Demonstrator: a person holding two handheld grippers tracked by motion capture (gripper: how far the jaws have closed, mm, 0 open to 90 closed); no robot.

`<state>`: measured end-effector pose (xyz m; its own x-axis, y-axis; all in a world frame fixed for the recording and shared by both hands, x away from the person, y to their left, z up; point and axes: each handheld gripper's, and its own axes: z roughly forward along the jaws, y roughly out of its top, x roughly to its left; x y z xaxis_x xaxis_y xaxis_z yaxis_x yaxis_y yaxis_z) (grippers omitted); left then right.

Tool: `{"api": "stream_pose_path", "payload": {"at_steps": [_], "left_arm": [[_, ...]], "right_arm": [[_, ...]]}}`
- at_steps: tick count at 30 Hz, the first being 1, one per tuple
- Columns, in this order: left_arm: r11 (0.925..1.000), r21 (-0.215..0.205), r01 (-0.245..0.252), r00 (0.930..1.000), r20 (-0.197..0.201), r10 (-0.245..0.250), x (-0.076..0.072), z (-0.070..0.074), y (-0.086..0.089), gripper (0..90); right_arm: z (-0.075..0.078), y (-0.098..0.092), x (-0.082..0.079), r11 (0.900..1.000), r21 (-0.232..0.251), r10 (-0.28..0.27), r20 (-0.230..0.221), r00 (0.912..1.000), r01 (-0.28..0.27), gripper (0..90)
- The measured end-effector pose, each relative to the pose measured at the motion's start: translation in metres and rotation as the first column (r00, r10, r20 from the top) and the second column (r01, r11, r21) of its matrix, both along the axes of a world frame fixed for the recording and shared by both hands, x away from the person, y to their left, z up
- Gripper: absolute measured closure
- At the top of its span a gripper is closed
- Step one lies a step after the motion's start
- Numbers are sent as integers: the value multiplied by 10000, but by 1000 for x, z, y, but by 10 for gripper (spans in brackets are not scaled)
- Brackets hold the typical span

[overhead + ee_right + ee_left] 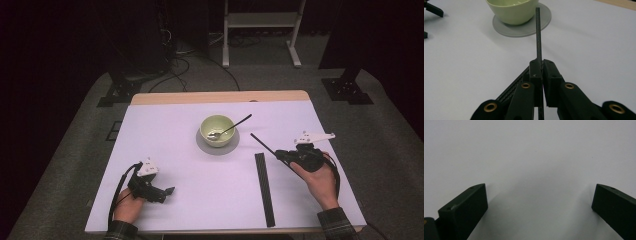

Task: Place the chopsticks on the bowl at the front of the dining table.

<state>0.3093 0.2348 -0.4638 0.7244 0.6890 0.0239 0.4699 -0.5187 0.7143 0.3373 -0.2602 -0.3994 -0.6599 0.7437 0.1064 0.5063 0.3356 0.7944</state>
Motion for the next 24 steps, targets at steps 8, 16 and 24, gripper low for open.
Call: {"api": "stream_pose_path", "payload": {"at_steps": [8, 16, 24], "left_arm": [[10000, 6, 3, 10000, 0, -3, 0, 0, 0, 0], [10000, 3, 3, 10000, 2, -3, 0, 0, 0, 0], [10000, 8, 5, 10000, 4, -5, 0, 0, 0, 0]], "right_arm": [[5, 15, 7, 9999, 18, 121, 68, 9999, -122, 856], [11, 24, 14, 9998, 100, 181, 143, 9997, -183, 856], [14, 33, 22, 9996, 156, 227, 155, 9996, -230, 856]]}}
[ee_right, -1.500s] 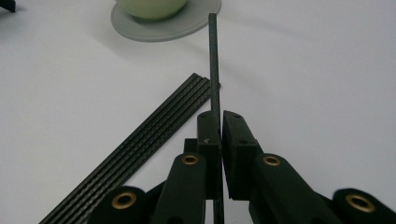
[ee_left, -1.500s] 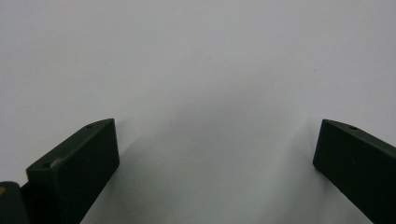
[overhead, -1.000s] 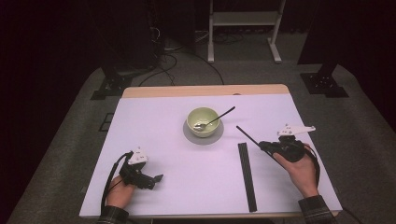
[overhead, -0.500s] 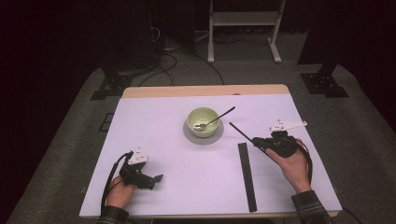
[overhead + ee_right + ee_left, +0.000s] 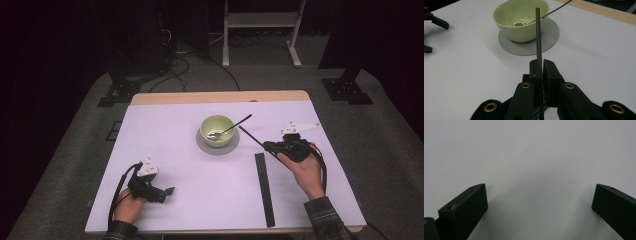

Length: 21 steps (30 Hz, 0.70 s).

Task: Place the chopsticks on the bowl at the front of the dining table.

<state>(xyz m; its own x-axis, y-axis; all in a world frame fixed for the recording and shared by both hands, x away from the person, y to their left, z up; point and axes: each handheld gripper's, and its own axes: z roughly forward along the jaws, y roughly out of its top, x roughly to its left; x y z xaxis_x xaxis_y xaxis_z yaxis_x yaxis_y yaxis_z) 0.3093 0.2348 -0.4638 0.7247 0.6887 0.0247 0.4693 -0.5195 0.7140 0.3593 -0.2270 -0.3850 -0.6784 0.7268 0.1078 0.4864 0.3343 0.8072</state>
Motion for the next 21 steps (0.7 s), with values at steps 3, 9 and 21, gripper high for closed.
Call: {"api": "stream_pose_path", "payload": {"at_steps": [3, 9, 21], "left_arm": [[10000, 4, 1, 10000, 0, -1, 0, 0, 0, 0], [10000, -23, -11, 10000, 1, 11, 0, 0, 0, 0], [10000, 3, 2, 10000, 7, -2, 0, 0, 0, 0]], "right_arm": [[0, 4, 3, 10000, -3, 46, -43, 10000, -46, 856], [1, 10, 9, 10000, -2, 69, -93, 9999, -69, 856], [4, 23, 22, 9997, 107, 208, -101, 9997, -207, 856]]}}
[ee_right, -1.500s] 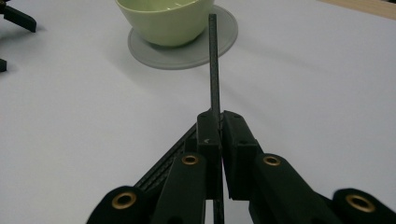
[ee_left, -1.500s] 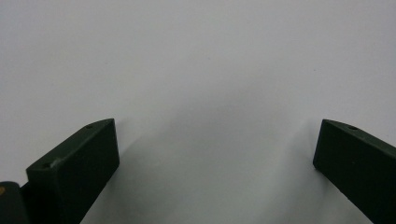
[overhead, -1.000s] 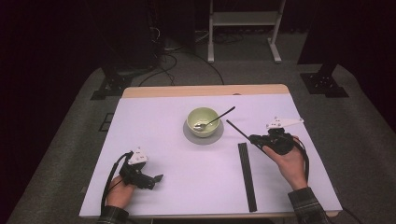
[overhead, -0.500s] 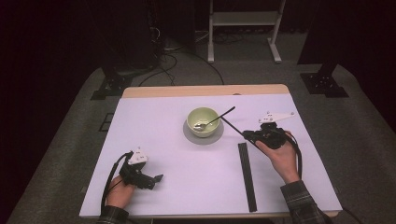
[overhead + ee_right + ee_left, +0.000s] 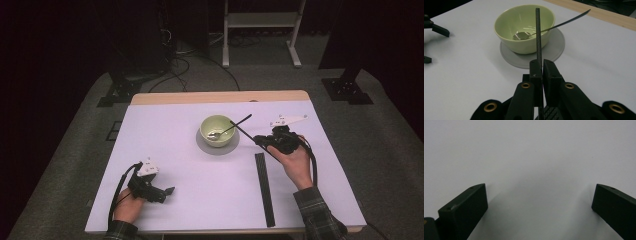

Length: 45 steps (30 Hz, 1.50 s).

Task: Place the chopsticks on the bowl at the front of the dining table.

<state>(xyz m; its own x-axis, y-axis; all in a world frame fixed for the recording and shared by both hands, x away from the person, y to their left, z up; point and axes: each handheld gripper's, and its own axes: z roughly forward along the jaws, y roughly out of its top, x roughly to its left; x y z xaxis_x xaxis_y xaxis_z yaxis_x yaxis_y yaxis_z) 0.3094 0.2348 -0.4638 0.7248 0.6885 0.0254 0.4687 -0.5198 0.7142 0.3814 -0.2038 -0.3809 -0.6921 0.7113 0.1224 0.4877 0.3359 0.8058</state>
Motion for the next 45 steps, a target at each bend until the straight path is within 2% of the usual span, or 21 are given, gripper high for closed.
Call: {"api": "stream_pose_path", "payload": {"at_steps": [17, 45], "left_arm": [[10000, 15, 10, 10000, -14, -10, 0, 0, 0, 0], [10000, 11, 5, 10000, -16, -5, 0, 0, 0, 0]], "right_arm": [[6, 26, 17, 9998, 84, 167, 65, 9998, -167, 856], [6, 73, 46, 9991, 123, 415, -87, 9991, -414, 856]]}}
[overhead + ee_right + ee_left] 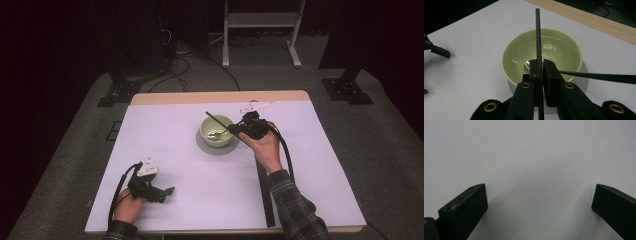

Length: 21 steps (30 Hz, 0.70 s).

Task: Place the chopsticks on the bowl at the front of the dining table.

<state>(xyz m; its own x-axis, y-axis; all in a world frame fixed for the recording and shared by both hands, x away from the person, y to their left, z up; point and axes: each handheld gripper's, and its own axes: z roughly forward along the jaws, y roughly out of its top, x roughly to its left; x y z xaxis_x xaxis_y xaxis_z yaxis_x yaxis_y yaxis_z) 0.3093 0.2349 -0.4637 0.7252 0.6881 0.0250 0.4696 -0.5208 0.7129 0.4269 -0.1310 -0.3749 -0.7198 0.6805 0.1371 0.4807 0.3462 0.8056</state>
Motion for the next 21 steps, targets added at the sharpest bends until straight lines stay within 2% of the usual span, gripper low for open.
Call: {"api": "stream_pose_path", "payload": {"at_steps": [21], "left_arm": [[10000, 6, 4, 10000, -17, -4, 0, 0, 0, 0]], "right_arm": [[-4, 39, 26, 9998, -209, 29, -190, 9998, -33, 856]]}}
